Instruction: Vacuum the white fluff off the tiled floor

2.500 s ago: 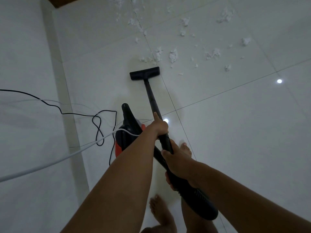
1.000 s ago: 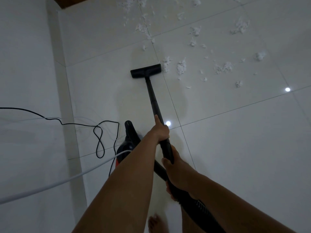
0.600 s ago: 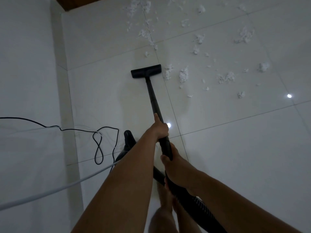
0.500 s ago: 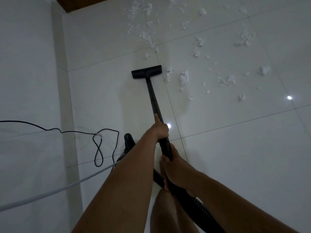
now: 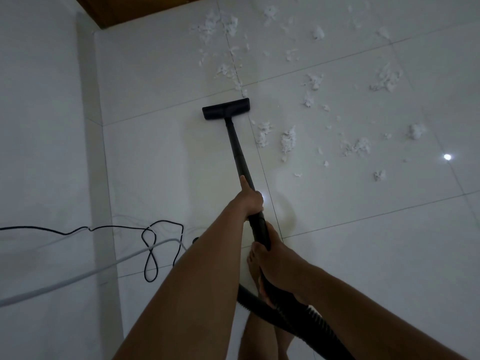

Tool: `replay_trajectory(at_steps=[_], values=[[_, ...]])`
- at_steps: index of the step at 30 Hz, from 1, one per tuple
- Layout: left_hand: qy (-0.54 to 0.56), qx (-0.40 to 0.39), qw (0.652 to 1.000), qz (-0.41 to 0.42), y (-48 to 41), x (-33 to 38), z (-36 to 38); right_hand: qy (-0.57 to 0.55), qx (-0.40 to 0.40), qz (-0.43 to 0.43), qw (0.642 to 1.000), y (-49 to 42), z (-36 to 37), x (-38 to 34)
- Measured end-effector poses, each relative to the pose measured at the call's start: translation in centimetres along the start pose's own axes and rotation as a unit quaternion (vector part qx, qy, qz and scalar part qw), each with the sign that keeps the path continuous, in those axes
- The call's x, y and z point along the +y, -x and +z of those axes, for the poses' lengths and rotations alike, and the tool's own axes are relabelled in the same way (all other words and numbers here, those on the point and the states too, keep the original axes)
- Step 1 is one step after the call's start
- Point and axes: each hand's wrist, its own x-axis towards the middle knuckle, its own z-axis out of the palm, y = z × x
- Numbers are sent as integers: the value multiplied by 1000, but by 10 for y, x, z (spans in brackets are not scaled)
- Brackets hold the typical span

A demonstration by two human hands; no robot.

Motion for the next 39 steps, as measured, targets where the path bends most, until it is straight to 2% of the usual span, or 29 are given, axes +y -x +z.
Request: replay_trajectory(at_steps=[10, 22, 31, 39], values=[[8, 10, 1000, 7, -29, 33, -30, -12, -20, 16, 1000, -26, -21, -43], [-2, 28, 1000, 3, -78, 75, -85, 44, -17, 7, 999, -74, -42, -111], [8, 31, 999, 3, -92, 91, -96, 48, -13, 11, 999, -89, -52, -127], [-9, 31, 999, -3, -70, 89, -93, 44, -21, 15, 999, -69, -49, -129]])
